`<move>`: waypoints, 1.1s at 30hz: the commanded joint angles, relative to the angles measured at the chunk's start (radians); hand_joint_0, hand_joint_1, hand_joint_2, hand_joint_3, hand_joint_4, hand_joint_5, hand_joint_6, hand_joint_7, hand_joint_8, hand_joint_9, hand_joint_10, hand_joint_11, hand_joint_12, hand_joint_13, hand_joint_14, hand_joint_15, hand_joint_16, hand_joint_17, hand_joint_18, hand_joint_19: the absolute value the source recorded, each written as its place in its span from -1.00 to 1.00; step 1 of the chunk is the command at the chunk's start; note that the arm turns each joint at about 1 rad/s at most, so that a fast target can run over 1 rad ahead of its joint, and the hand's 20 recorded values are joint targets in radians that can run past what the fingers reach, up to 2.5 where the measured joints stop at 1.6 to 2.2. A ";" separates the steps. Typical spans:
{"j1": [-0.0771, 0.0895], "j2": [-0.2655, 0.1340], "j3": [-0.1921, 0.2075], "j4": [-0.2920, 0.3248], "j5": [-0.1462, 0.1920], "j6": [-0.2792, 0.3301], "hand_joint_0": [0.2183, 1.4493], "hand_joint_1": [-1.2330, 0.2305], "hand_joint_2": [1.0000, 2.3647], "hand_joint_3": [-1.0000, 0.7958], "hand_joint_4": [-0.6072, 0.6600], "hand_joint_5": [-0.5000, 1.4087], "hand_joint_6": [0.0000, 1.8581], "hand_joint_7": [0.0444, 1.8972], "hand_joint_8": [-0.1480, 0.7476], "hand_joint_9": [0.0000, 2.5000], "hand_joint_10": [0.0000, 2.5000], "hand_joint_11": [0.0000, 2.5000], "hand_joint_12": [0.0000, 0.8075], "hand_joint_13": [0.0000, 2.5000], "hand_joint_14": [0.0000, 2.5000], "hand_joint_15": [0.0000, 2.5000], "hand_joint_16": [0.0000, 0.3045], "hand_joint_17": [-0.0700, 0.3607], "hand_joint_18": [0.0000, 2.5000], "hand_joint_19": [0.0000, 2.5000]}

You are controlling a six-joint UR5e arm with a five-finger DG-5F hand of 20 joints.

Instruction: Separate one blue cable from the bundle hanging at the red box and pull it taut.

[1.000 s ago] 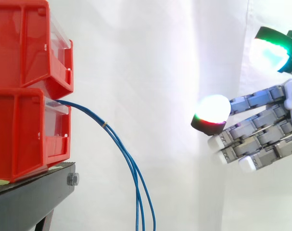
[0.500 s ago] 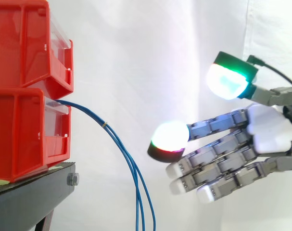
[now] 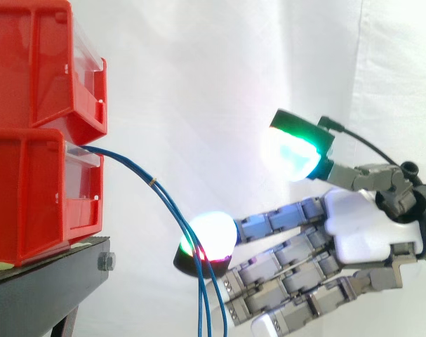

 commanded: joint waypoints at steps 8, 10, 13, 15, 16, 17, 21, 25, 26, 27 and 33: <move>0.008 -0.038 0.005 0.085 -0.029 0.012 -0.42 -0.08 -1.00 -0.42 0.39 -0.70 -0.46 -0.31 0.04 -0.67 -1.00 -0.99 -0.02 -0.77 -1.00 -0.97 -0.63 -0.09 -0.65 -0.87; 0.008 -0.043 0.009 0.091 -0.034 0.015 -0.42 -0.08 -1.00 -0.42 0.39 -0.70 -0.46 -0.31 0.04 -0.66 -1.00 -0.98 -0.02 -0.77 -1.00 -0.96 -0.63 -0.09 -0.65 -0.87; 0.003 -0.055 0.021 0.103 -0.048 0.026 -0.42 -0.08 -1.00 -0.42 0.39 -0.70 -0.46 -0.31 0.05 -0.66 -1.00 -0.99 -0.02 -0.77 -1.00 -0.96 -0.63 -0.09 -0.65 -0.87; 0.000 -0.057 0.027 0.108 -0.063 0.034 -0.42 -0.08 -1.00 -0.42 0.39 -0.70 -0.46 -0.31 0.05 -0.66 -1.00 -0.98 -0.02 -0.76 -1.00 -0.96 -0.63 -0.09 -0.65 -0.86; 0.000 -0.057 0.028 0.108 -0.063 0.034 -0.42 -0.08 -1.00 -0.42 0.38 -0.70 -0.46 -0.31 0.05 -0.66 -1.00 -0.98 -0.02 -0.76 -1.00 -0.96 -0.63 -0.09 -0.65 -0.87; 0.000 -0.057 0.028 0.106 -0.065 0.034 -0.42 -0.08 -1.00 -0.42 0.39 -0.70 -0.46 -0.31 0.04 -0.66 -1.00 -0.98 -0.02 -0.76 -1.00 -0.96 -0.63 -0.09 -0.65 -0.87; 0.000 -0.065 0.032 0.111 -0.068 0.034 -0.42 -0.08 -1.00 -0.42 0.39 -0.70 -0.46 -0.31 0.05 -0.66 -1.00 -0.98 -0.02 -0.75 -1.00 -0.96 -0.63 -0.09 -0.65 -0.86; -0.003 -0.100 0.068 0.131 -0.104 0.055 -0.42 -0.08 -1.00 -0.42 0.39 -0.70 -0.46 -0.31 0.05 -0.65 -1.00 -0.98 -0.01 -0.74 -1.00 -0.95 -0.63 -0.09 -0.64 -0.86; -0.005 -0.100 0.068 0.131 -0.109 0.063 -0.42 -0.08 -1.00 -0.42 0.39 -0.70 -0.46 -0.31 0.05 -0.65 -1.00 -0.98 -0.02 -0.74 -1.00 -0.95 -0.63 -0.09 -0.64 -0.86; -0.005 -0.100 0.070 0.124 -0.108 0.069 -0.42 -0.08 -1.00 -0.42 0.39 -0.70 -0.46 -0.31 0.05 -0.65 -1.00 -0.99 -0.01 -0.73 -1.00 -0.95 -0.63 -0.09 -0.64 -0.86; -0.005 -0.100 0.082 0.100 -0.114 0.075 -0.42 -0.08 -1.00 -0.42 0.39 -0.70 -0.46 -0.31 0.05 -0.64 -1.00 -0.97 -0.01 -0.72 -1.00 -0.94 -0.63 -0.09 -0.63 -0.86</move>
